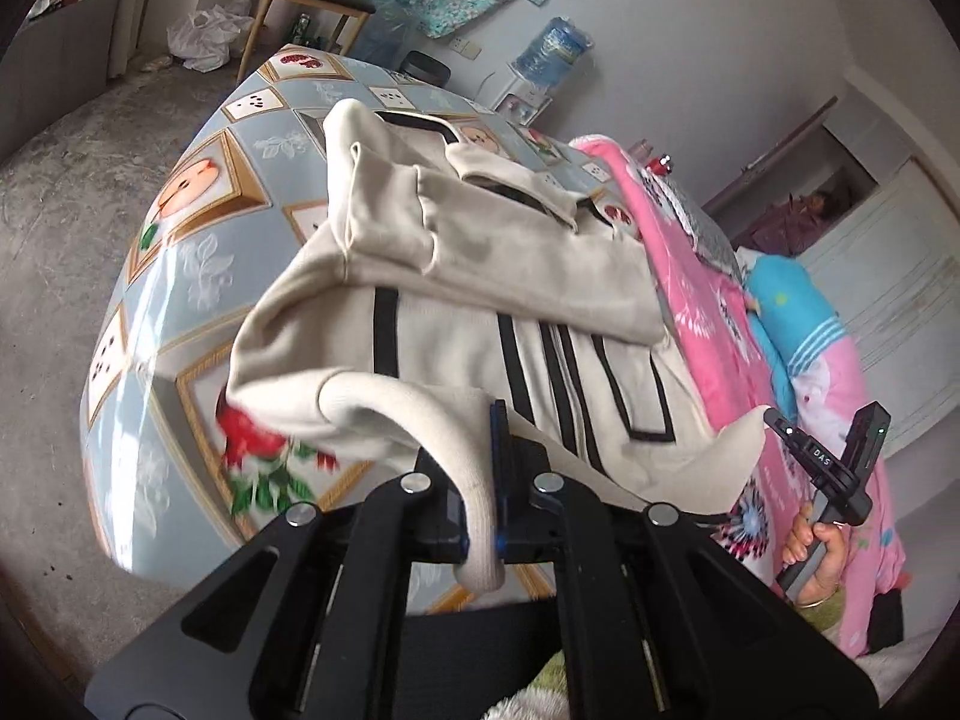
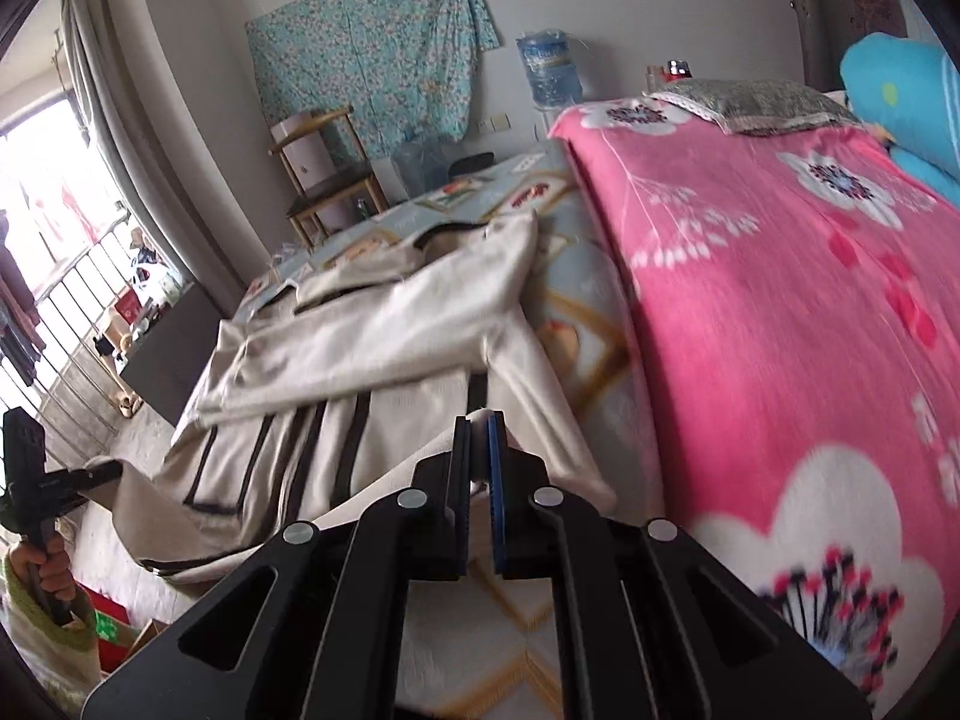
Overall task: Fold large clothes
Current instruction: 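Lower the folded hem onto the sweatshirt with both grippers and release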
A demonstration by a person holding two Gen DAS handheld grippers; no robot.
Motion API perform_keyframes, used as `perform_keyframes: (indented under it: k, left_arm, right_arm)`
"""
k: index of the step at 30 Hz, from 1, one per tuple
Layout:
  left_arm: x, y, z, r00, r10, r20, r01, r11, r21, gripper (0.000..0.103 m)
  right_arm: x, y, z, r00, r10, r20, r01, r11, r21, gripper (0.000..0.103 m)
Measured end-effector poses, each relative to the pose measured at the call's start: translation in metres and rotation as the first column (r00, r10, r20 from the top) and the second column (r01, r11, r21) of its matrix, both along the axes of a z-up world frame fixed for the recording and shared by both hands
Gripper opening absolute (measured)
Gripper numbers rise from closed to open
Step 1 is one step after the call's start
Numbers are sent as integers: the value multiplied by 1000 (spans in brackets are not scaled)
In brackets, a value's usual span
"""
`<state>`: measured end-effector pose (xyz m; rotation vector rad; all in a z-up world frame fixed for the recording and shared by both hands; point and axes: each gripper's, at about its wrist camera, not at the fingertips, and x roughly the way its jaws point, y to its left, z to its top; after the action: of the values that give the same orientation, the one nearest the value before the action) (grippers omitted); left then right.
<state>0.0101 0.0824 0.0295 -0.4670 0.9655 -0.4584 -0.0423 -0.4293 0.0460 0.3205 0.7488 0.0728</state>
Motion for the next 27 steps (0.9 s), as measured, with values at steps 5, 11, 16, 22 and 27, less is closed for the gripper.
perform_keyframes:
  k: [5,11,16,22,27]
  left_arm:
    - [54,11,-17,996,49,-68,-51,998,-28,6]
    - [102,33,-57,974,128,-188,-161,972,-172,17]
    - [102,60,-55,963,222,-151,-247,954,-171,32]
    - [75,81,-25,969,240,-59,-244,965,-96,39]
    - [29,52,-28,993,99,-72,-105,991,-88,63]
  right_arm:
    - [71,-9,-5,1000,-23,-4,23,999,35,6]
    - [140,-24,-53,990,-48,-130,64,991,119,9]
    - [136,-30,-56,990,-85,-108,97,990,104,49]
    - [102,-38,-38,991,-107,-82,118,983,138,59]
    - [48,-30,-42,985,-84,-149,114,971,208,74]
